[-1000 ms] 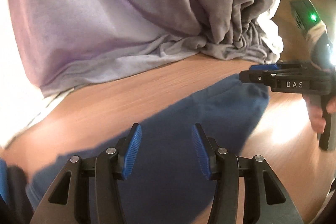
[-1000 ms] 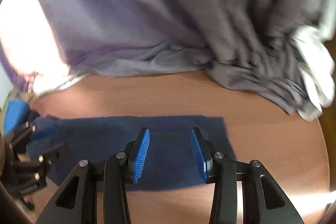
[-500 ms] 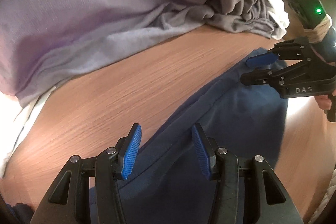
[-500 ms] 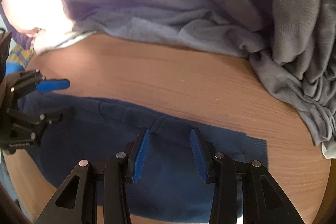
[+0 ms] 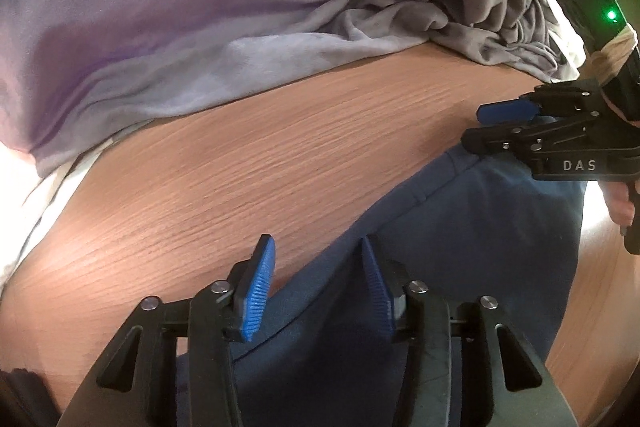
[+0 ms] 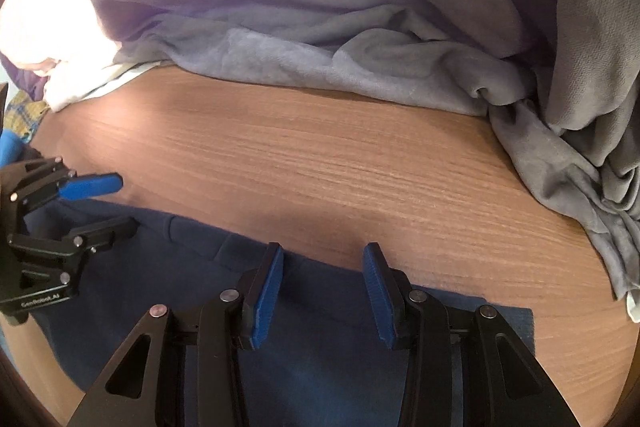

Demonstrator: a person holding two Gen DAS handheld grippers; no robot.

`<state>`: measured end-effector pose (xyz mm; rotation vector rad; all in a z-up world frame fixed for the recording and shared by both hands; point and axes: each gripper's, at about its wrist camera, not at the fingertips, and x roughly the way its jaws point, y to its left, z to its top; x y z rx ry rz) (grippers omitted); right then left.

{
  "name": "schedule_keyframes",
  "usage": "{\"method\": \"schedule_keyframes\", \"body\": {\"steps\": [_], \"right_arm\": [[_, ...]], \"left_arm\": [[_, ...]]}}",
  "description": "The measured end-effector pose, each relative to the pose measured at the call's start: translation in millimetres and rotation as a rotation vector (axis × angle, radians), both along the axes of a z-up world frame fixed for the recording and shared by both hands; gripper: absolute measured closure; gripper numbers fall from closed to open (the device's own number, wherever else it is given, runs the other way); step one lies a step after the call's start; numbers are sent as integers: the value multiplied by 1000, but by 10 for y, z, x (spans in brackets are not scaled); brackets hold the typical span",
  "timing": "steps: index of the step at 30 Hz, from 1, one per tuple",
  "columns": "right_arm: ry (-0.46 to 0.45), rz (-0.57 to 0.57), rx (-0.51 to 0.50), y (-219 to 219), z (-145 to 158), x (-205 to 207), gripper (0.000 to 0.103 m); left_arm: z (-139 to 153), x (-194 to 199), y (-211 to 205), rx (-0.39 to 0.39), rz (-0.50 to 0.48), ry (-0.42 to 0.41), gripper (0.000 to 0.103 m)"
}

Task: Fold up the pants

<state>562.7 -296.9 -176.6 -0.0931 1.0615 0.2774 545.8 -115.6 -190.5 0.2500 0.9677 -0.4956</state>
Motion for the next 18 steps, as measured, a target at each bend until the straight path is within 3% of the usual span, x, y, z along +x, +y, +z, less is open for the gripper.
{"method": "schedule_keyframes", "body": {"steps": [4,8,11,18], "right_arm": [[-16,-33,36,-65,66,-28,61],[-113,-69,32,-122,312,-195,59],[-189,-99,43,-241,522,-377,51],[-297,-290,141,-759,737,-923,49]], "left_arm": [[157,-49,12,20,29,-66,55],[469,-196,56,14,75,-162,49],[685,-400,-4,-16,70,-204,47],[882,-614,-420,-82,-76,-212,46]]}}
